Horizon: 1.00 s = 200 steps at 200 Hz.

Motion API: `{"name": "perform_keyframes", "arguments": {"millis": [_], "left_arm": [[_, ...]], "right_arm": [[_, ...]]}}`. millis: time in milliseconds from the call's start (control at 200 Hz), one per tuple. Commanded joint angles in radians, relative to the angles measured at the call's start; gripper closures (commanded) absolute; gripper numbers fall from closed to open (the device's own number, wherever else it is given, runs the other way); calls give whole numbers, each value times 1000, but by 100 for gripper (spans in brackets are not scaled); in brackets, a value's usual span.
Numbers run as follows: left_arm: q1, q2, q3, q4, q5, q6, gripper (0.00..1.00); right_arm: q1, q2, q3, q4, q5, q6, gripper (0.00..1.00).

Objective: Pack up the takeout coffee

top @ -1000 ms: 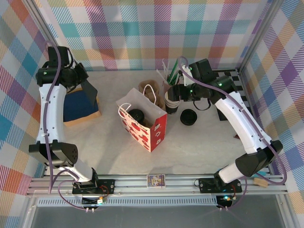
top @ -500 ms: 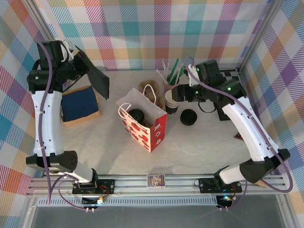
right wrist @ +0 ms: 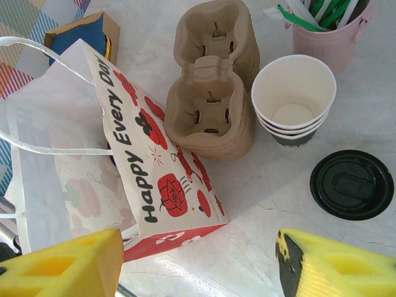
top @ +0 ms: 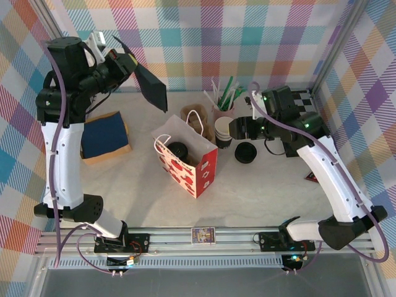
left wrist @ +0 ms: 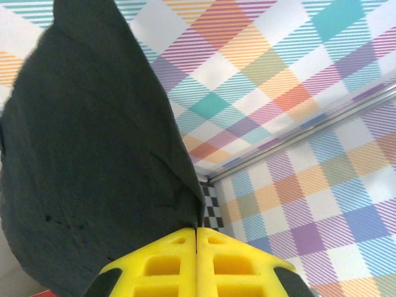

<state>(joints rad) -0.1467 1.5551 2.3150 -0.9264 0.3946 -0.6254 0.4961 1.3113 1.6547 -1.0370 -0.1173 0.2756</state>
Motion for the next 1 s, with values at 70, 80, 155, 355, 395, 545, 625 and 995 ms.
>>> {"name": "perform_keyframes", "arguments": {"millis": [70,80,155,355,395,545,625,995], "left_arm": [[-32,24,56,66,61,-89,100],[-35,24,57,67,63,-92,100],[-54,28,67,67,66,-98,100],[-127,39,79,29,48,-92,100],[-139,39,87,26,46,-94,100],[-158,31,89,-13,51,-90,100],[-167,17,88,-23,47,-92,100],[-274,-47,-13,-50,-4,-106,100]], "right_arm": [[-8,-40,-11,-3,7,-8,33],[-9,-40,-10,-3,7,-7,33],[-8,-44,-12,-2,8,-5,33],[-8,-51,-15,3,5,6,33],[-9,-55,-16,3,7,7,33],[-9,-69,-31,5,7,14,33],[-9,-75,-38,6,7,18,33],[-9,-81,-41,13,-5,22,33]]}}
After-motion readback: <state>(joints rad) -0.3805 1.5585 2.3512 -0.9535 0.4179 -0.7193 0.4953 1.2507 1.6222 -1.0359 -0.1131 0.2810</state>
